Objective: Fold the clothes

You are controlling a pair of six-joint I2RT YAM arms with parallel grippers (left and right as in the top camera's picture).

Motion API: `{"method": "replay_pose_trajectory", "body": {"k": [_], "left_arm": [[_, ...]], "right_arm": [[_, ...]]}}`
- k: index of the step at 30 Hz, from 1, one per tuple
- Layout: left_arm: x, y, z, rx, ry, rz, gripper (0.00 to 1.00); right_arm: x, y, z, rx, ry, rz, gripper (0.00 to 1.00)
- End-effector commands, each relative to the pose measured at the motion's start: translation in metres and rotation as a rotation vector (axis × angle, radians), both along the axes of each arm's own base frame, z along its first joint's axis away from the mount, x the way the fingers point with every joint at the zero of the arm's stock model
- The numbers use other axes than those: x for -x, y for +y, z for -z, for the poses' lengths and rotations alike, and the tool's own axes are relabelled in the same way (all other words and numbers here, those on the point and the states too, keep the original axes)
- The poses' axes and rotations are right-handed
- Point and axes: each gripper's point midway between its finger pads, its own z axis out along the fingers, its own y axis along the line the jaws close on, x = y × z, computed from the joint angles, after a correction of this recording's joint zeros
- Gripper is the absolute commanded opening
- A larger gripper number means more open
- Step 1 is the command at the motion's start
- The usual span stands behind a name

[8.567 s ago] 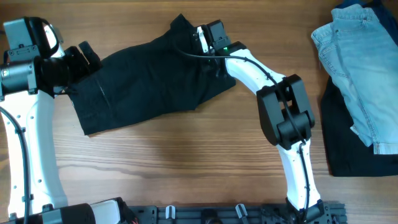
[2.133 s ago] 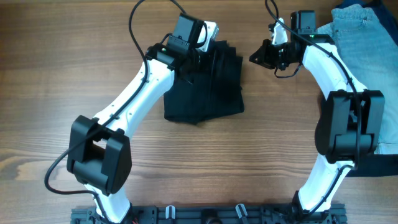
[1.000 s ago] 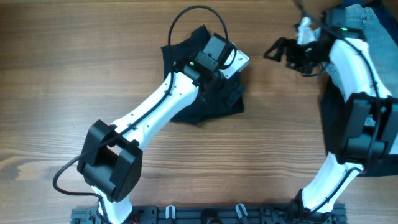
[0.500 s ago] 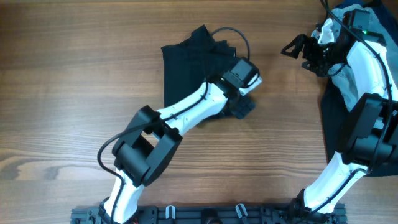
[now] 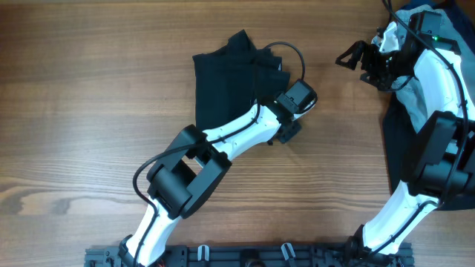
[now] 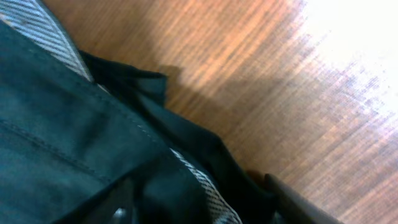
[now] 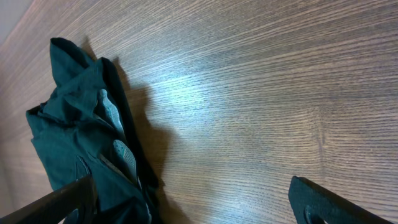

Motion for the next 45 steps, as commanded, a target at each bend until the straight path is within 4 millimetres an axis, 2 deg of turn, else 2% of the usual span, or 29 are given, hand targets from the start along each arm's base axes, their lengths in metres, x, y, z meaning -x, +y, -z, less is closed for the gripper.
{"method": "replay_pose_trajectory", "body": {"k": [1, 2, 3, 4, 7, 10, 12, 16, 18, 21, 25, 26, 31, 34, 35, 36, 38, 39, 40, 43, 45], "left_arm": [[-0.011, 0.023, 0.025, -0.077, -0.008, -0.067, 0.33], [-0.014, 0.026, 0.025, -0.076, -0.009, -0.075, 0.24], [-0.017, 0.029, 0.025, -0.073, -0.01, -0.09, 0.09], [-0.024, 0.036, 0.024, -0.067, -0.021, -0.15, 0.04], [-0.046, 0.068, 0.023, -0.041, -0.026, -0.352, 0.04], [-0.07, 0.113, 0.024, -0.009, 0.001, -0.54, 0.04], [-0.088, 0.152, 0.025, 0.002, 0.01, -0.66, 0.04], [-0.116, 0.213, 0.024, 0.044, -0.004, -0.85, 0.04], [-0.135, 0.259, 0.02, 0.11, -0.034, -1.027, 0.04], [-0.155, 0.3, 0.017, 0.193, -0.056, -1.128, 0.04], [-0.186, 0.367, 0.002, 0.287, -0.177, -1.244, 0.04], [-0.2, 0.388, -0.008, 0.356, -0.23, -1.269, 0.04], [-0.23, 0.426, -0.036, 0.485, -0.393, -1.311, 0.04], [-0.244, 0.434, -0.054, 0.539, -0.481, -1.299, 0.04], [-0.248, 0.435, -0.059, 0.555, -0.506, -1.294, 0.08], [-0.251, 0.436, -0.065, 0.57, -0.529, -1.288, 0.2], [-0.255, 0.436, -0.071, 0.581, -0.554, -1.275, 0.68], [-0.256, 0.436, -0.074, 0.587, -0.561, -1.273, 0.87], [-0.256, 0.436, -0.077, 0.592, -0.568, -1.271, 1.0], [-0.257, 0.436, -0.097, 0.603, -0.595, -1.255, 1.0], [-0.252, 0.435, -0.12, 0.596, -0.612, -1.235, 1.0]], "right_arm": [[-0.006, -0.001, -0.021, 0.027, -0.062, -0.013, 0.99], [-0.006, -0.001, -0.021, 0.028, -0.062, -0.013, 1.0], [-0.006, -0.001, -0.021, 0.028, -0.062, -0.013, 1.0], [-0.007, -0.001, -0.021, 0.028, -0.063, -0.013, 1.0], [-0.007, -0.001, -0.021, 0.029, -0.067, -0.013, 1.0], [-0.008, -0.001, -0.022, 0.029, -0.069, -0.012, 1.0], [-0.009, -0.002, -0.022, 0.031, -0.076, -0.012, 1.0], [-0.012, 0.001, -0.023, 0.033, -0.088, -0.018, 1.0], [-0.012, 0.003, -0.023, 0.033, -0.087, -0.022, 1.0], [-0.013, 0.007, -0.023, 0.033, -0.089, -0.03, 1.0], [-0.013, 0.008, -0.023, 0.033, -0.089, -0.032, 1.0], [-0.013, 0.009, -0.023, 0.032, -0.089, -0.033, 0.99], [-0.015, 0.015, -0.024, 0.035, -0.101, -0.047, 0.99], [-0.018, 0.02, -0.025, 0.037, -0.114, -0.06, 1.0], [-0.018, 0.023, -0.026, 0.037, -0.115, -0.065, 1.0], [-0.018, 0.026, -0.026, 0.037, -0.115, -0.072, 0.99], [-0.018, 0.031, -0.026, 0.036, -0.116, -0.083, 1.0], [-0.018, 0.033, -0.026, 0.036, -0.116, -0.086, 1.0], [-0.018, 0.033, -0.026, 0.036, -0.116, -0.086, 0.99], [-0.018, 0.033, -0.026, 0.035, -0.116, -0.086, 0.99], [-0.018, 0.033, -0.026, 0.036, -0.117, -0.088, 1.0]]}}
